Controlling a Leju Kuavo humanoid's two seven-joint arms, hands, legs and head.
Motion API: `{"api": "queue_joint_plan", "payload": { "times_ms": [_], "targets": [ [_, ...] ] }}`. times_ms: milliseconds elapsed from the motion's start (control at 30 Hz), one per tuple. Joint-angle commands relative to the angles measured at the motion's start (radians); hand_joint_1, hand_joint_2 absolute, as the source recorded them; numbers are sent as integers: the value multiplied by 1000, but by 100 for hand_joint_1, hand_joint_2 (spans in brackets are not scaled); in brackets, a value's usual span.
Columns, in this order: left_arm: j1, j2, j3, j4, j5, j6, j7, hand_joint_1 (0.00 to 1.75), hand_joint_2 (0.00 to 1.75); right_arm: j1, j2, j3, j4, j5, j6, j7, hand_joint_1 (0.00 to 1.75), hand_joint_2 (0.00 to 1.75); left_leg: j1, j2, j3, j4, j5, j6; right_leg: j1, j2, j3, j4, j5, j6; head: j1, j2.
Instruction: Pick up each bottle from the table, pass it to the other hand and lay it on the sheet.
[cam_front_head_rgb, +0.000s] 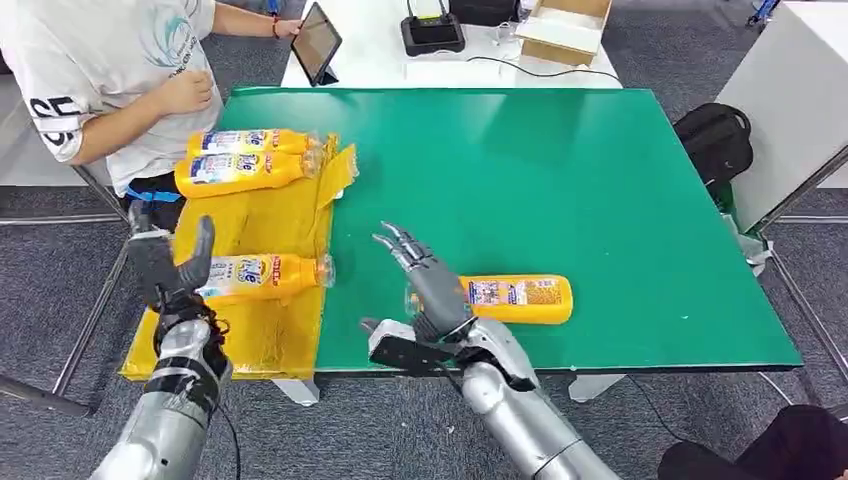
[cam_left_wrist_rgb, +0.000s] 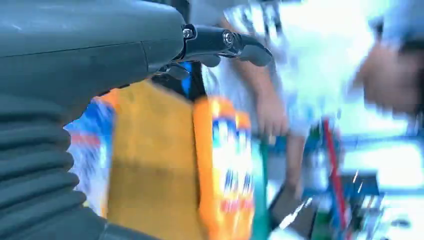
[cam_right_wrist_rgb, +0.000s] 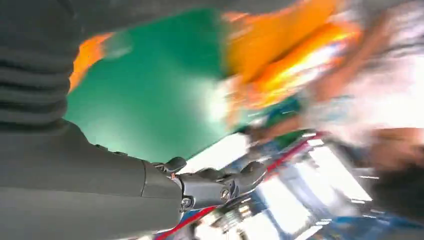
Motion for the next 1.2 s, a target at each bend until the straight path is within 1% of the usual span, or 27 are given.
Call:
{"api": "queue_joint_plan", "payload": {
  "times_ms": [33, 100, 133, 167, 233, 300, 333, 400, 433, 500, 533, 567, 633, 667, 800, 833, 867, 933, 1033, 1100, 1200],
  "targets": [
    [104, -13, -41, -235, 29, 5, 4, 0, 175, -59, -106, -23, 63, 22, -9, 25, 0, 175, 0, 1, 0, 0, -1, 1, 1, 0, 1, 0, -1, -2, 0, 0],
    [104, -13, -41, -235, 29, 5, 4, 0, 175, -59, -106, -23, 63, 22, -9, 25, 0, 175, 0, 2, 2, 1, -2, 1, 1, 1, 2, 0, -1, -3, 0, 0],
    [104, -13, -41, -235, 29, 5, 4, 0, 175, -59, -106, -23, 63, 22, -9, 25, 0, 175, 0, 2, 1, 0, -1, 1, 1, 0, 1, 0, 0, -2, 0, 0],
    [114, -13, -46, -247, 38, 9, 4, 0, 175, -51, -116, -31, 41, 37, -2, 56, 0, 175, 0, 1, 2, 0, -2, 1, 1, -1, 3, 0, -1, -3, 0, 0],
    [157, -15, -54, -291, 48, 21, 4, 0, 175, -31, -164, -49, 17, 67, 24, 103, 0, 175, 0, 1, 3, 0, -2, 1, 1, -1, 3, 0, -2, -3, 0, 0],
    [211, -13, -68, -361, 47, 45, 4, 0, 175, -9, -220, -78, -9, 85, 96, 144, 0, 175, 0, 1, 4, 0, -2, 2, 1, -1, 4, -1, -2, -2, 0, 0],
    [221, -11, -72, -368, 49, 48, 4, 0, 175, -2, -239, -87, -8, 87, 110, 150, 0, 175, 0, 0, 1, -1, -1, 1, 0, -1, 2, -1, -1, -1, 0, 0],
    [236, -5, -88, -369, 35, 54, 4, 0, 175, 25, -272, -113, -32, 103, 164, 180, 0, 175, 0, 0, 4, 0, -3, 2, 1, -3, 6, -2, -3, -2, 0, 0],
    [236, -6, -90, -361, 37, 48, 4, 0, 175, 37, -275, -124, -37, 99, 169, 183, 0, 175, 0, -2, 2, 0, -2, 2, 1, -4, 4, -1, -2, -2, 0, 0],
    [229, -5, -98, -333, 29, 46, 4, 0, 175, 57, -277, -136, -36, 96, 205, 194, 0, 175, 0, -3, 5, 0, -3, 3, 1, -5, 7, -2, -4, -3, 0, 0],
    [223, -3, -108, -312, 20, 43, 4, 0, 175, 63, -273, -143, -20, 90, 221, 196, 0, 175, 0, -3, 3, 0, -2, 2, 0, -4, 5, -2, -2, -2, 0, 0],
    [215, -4, -113, -292, 15, 44, 4, 0, 175, 62, -275, -138, 0, 82, 245, 195, 0, 175, 0, -2, 4, 0, -3, 2, 0, -4, 6, -2, -3, -3, 0, 0],
    [215, -4, -113, -292, 15, 44, 4, 0, 175, 62, -275, -138, 0, 82, 245, 195, 0, 175, -1, -1, 1, 0, -2, 1, -1, -2, 2, -1, -1, -2, 0, 0],
    [215, -4, -113, -292, 15, 44, 4, 0, 175, 62, -275, -138, 0, 82, 245, 195, 0, 175, -1, 0, 3, 0, -3, 2, 0, -2, 4, -1, -2, -3, 0, 0],
    [201, -9, -130, -253, 6, 34, 4, 0, 175, 41, -281, -118, 78, 74, 282, 196, 0, 175, -1, 0, 1, -1, -2, 2, 0, -1, 2, -2, -1, -2, 0, 0],
    [198, -10, -134, -239, 5, 30, 4, 0, 175, 38, -285, -118, 93, 66, 289, 196, 0, 175, -1, 1, 4, -1, -3, 3, 0, -1, 5, -2, -1, -3, 0, 0],
    [198, -11, -135, -236, 5, 32, 4, 0, 175, 35, -288, -118, 100, 65, 290, 197, 0, 175, -1, 1, 2, -1, -2, 2, 0, -2, 2, -2, -1, -2, 0, 0],
    [194, -11, -139, -221, 5, 31, 4, 0, 175, 22, -294, -120, 126, 61, 292, 206, 0, 175, 0, 1, 6, -1, -4, 3, 0, -2, 6, -2, -2, -3, 0, 0],
    [193, -12, -142, -204, 2, 25, 4, 0, 175, 5, -302, -127, 156, 63, 290, 229, 0, 175, -1, 0, 2, -1, -2, 2, 0, -2, 2, -2, -1, -2, 0, 0],
    [187, -16, -143, -185, -2, 19, 4, 0, 175, -24, -302, -128, 205, 67, 299, 251, 0, 175, 0, 0, 5, -1, -3, 3, 0, -2, 6, -3, -2, -3, 0, 0],
    [178, -21, -142, -159, -2, 11, 4, 0, 175, -78, -304, -130, 290, 75, 302, 269, 0, 175, -1, 1, 2, -1, -1, 2, -1, -1, 2, -2, 0, -2, 0, 0]
  ]
}}
